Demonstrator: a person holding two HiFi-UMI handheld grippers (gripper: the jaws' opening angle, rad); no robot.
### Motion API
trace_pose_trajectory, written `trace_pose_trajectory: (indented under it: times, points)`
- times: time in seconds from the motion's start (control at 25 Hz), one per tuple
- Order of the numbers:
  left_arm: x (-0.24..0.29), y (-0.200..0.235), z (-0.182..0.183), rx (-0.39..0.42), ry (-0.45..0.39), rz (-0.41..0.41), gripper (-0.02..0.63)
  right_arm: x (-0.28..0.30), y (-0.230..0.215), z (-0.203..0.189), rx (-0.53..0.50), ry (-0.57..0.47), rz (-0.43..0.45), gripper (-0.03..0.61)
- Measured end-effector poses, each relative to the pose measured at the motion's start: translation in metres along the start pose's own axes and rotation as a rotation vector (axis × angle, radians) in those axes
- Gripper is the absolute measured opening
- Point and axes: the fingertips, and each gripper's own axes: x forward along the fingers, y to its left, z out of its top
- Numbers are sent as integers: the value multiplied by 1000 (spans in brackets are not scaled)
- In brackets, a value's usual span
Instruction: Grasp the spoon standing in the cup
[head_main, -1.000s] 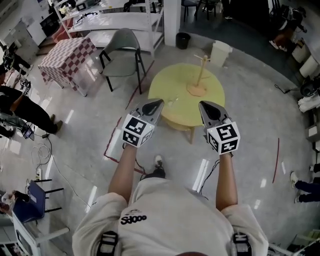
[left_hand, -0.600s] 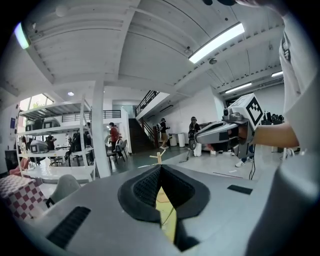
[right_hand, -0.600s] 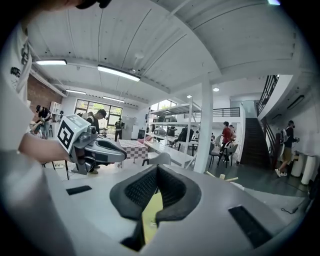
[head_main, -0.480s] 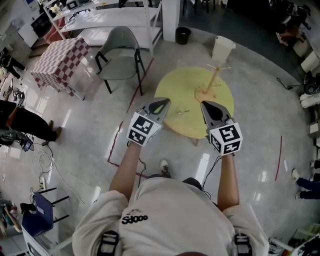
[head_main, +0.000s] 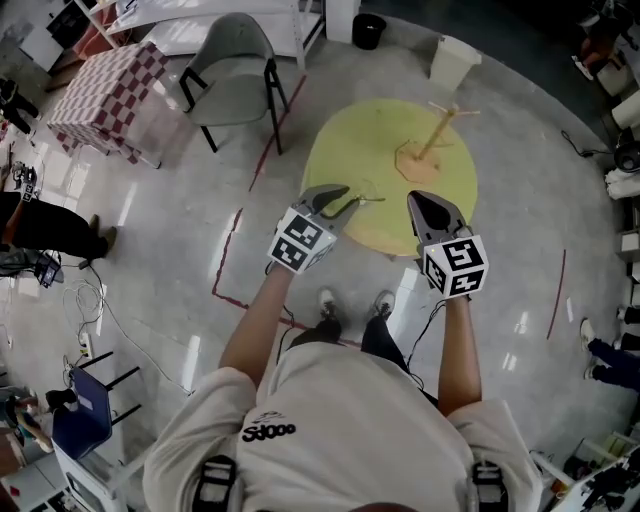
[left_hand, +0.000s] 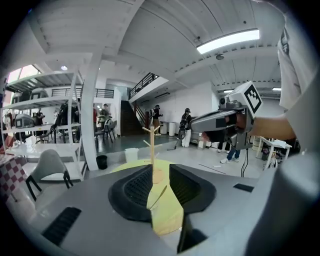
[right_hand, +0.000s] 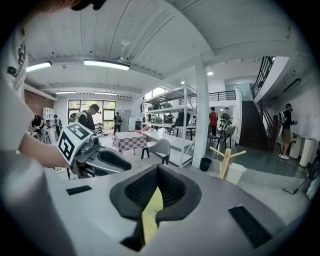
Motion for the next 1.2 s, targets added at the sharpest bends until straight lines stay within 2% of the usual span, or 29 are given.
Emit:
trace_pose_trajectory:
  times: [0.28,0.56,0.76,0.92,1.2]
  points:
    - [51,-7,-52,-43,112,-27,149,10,-11,-46,49,77,37,18]
    - [107,-12,-94,-10,223,-32,150,18,-28,-96,93,139,94,18]
    - [138,-9,-126,9,327,-13,128,22,-37,-116,110,170,121,18]
    - [153,-7,-139,38,368,7,117,17,-40,-125,127,181,124,18]
    - [172,-7,-151,97,431,35,73,6,-47,-144,88,223,144,18]
